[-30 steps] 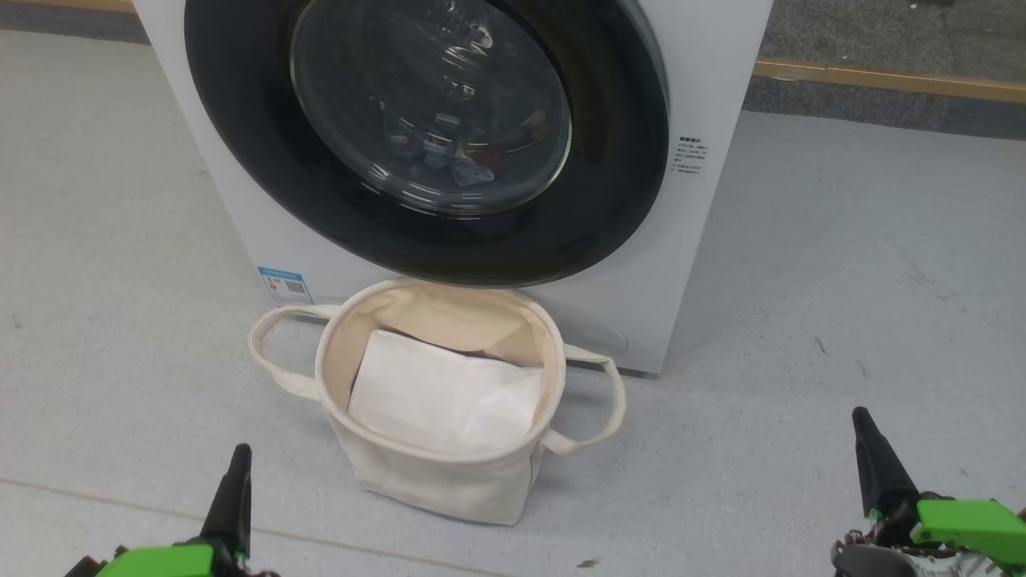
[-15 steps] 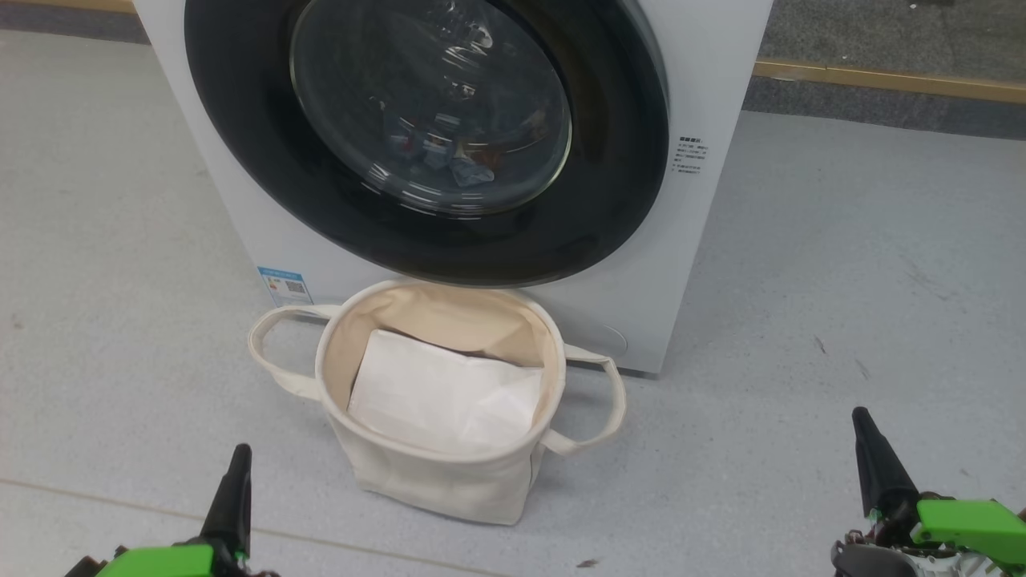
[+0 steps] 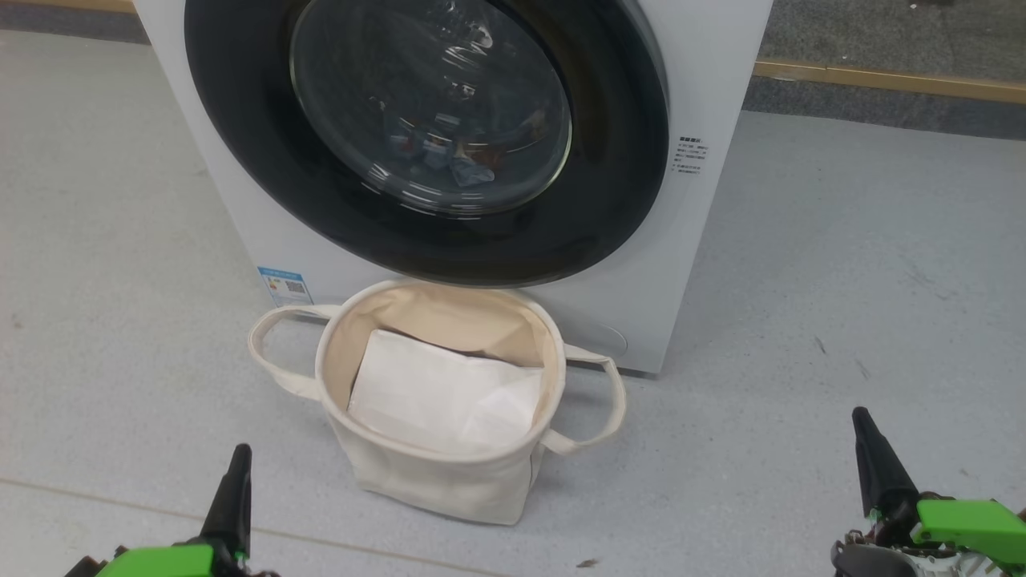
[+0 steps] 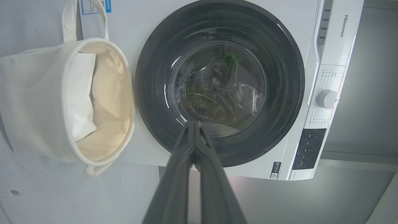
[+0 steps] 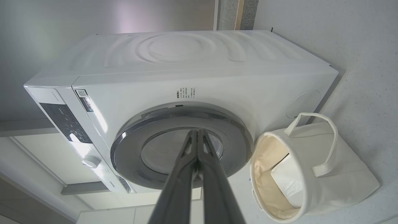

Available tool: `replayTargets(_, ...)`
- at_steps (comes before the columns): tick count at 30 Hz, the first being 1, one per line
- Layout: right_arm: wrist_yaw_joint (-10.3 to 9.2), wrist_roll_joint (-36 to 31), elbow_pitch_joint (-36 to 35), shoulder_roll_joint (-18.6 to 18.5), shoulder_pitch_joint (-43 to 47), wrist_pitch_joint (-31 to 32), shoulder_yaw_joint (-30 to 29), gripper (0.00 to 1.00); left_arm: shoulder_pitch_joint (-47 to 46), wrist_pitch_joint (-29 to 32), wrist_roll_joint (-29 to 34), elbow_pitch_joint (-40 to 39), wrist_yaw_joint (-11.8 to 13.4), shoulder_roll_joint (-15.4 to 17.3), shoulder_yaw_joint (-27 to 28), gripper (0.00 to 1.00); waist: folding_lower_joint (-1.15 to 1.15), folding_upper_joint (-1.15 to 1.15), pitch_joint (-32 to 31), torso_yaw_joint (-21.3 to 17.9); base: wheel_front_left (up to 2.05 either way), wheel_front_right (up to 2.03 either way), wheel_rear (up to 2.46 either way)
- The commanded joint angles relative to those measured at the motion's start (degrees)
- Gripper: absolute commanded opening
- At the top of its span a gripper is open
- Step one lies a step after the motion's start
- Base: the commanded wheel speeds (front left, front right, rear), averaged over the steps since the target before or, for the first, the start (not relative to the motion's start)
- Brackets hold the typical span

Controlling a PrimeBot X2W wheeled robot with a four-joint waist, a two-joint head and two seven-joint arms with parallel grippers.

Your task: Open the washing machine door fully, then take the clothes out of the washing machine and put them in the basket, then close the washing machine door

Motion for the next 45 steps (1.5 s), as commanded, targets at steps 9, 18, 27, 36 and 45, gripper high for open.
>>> replayTargets(9, 0.01, -0.2, -1.8, -0.4, -2.8, 0.4, 1.1, 0.00, -2.5, 0.5, -0.2, -2.1, -0.4, 0.4, 1.9, 0.00, 0.00, 0.00, 0.0, 0.0, 0.00, 0.00, 0.00)
replayTargets(18, 0.01, -0.2, -1.8, -0.4, -2.8, 0.4, 1.1, 0.00, -2.5, 0.5, -0.2, -2.1, -0.4, 0.4, 1.9, 0.00, 0.00, 0.00, 0.0, 0.0, 0.00, 0.00, 0.00)
replayTargets(27, 0.01, -0.2, -1.8, -0.4, -2.8, 0.4, 1.1, 0.00, -2.5, 0.5, -0.2, -2.1, -0.4, 0.4, 1.9, 0.00, 0.00, 0.00, 0.0, 0.0, 0.00, 0.00, 0.00)
replayTargets(36, 0.00, 0.0, 3.3, 0.3, 1.4, -0.1, 0.2, 1.00, 1.4, -0.1, 0.0, 3.3, 0.0, -0.3, -0.2, 1.00, 0.00, 0.00, 0.0, 0.0, 0.00, 0.00, 0.00)
replayTargets(45, 0.00, -2.0, 2.7, 0.3, 0.3, -1.6, 0.5, 1.00, 0.5, -1.6, 1.9, 3.0, 0.1, -0.2, 0.0, 1.00, 0.06, 0.00, -0.1, 0.1, 0.00, 0.00, 0.00)
